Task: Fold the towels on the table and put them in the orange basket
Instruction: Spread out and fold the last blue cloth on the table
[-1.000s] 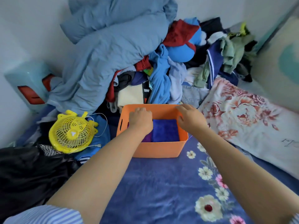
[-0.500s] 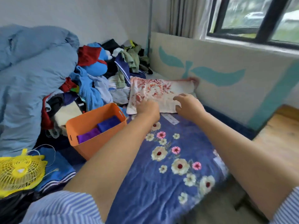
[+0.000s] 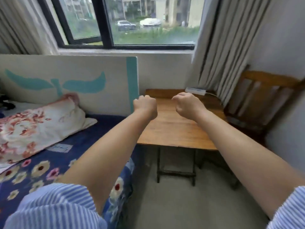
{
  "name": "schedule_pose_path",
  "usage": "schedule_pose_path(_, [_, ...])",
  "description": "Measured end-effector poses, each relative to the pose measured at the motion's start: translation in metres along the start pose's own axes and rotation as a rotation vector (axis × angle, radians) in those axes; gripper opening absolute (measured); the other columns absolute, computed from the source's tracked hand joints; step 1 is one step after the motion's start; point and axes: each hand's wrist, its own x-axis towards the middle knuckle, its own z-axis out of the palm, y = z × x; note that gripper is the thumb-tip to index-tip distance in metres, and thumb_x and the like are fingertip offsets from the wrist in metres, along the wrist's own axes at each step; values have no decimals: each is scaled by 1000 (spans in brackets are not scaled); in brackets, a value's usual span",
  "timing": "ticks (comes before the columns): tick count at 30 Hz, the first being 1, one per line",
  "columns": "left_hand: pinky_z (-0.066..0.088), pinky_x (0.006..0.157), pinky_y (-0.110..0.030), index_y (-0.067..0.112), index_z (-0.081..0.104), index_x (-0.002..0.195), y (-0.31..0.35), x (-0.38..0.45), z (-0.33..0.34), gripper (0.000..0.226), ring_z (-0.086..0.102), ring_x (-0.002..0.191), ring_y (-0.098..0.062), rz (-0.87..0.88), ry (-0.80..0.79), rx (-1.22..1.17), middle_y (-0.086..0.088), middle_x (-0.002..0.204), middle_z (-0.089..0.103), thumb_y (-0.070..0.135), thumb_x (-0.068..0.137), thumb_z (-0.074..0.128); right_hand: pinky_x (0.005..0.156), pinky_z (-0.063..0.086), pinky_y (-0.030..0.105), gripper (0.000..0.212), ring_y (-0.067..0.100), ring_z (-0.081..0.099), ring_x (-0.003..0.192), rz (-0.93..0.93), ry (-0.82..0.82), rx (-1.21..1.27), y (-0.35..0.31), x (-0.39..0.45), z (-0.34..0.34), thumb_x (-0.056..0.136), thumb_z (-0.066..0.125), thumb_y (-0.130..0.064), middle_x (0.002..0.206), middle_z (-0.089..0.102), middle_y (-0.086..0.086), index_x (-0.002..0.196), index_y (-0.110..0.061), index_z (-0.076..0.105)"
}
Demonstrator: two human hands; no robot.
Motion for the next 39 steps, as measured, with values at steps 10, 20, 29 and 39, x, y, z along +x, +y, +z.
schedule_pose_path(10, [37,77,-33,9,56,114,261,100,4,27,46,115,-29,319,-13,-121,-12,120,52,15,90,46,103,35,35,39,27,40,128,300,-56,-30,291,-46,-67,90,44,-9,136,48,12,129,-9,49])
schedule_pose_path(20, [36,72,-33,9,58,111,392,210,67,25,49,110,-31,514,-159,-95,-12,114,55,12,89,47,103,37,35,38,26,42,127,604,-118,45,465,-44,-11,90,45,-10,136,49,10,127,-11,51])
schedule_pose_path(29, [42,79,-35,9,54,114,488,324,161,24,49,110,-31,676,-480,-86,-12,118,52,12,92,44,102,39,36,37,25,44,125,828,-233,124,575,7,81,90,45,-11,134,50,9,127,-11,52])
schedule_pose_path(39, [47,92,-34,6,49,124,578,358,320,33,50,116,-27,575,-790,-60,-12,126,51,3,91,44,104,34,35,39,21,40,128,1029,-419,198,651,-14,246,90,51,-26,135,50,4,128,-17,51])
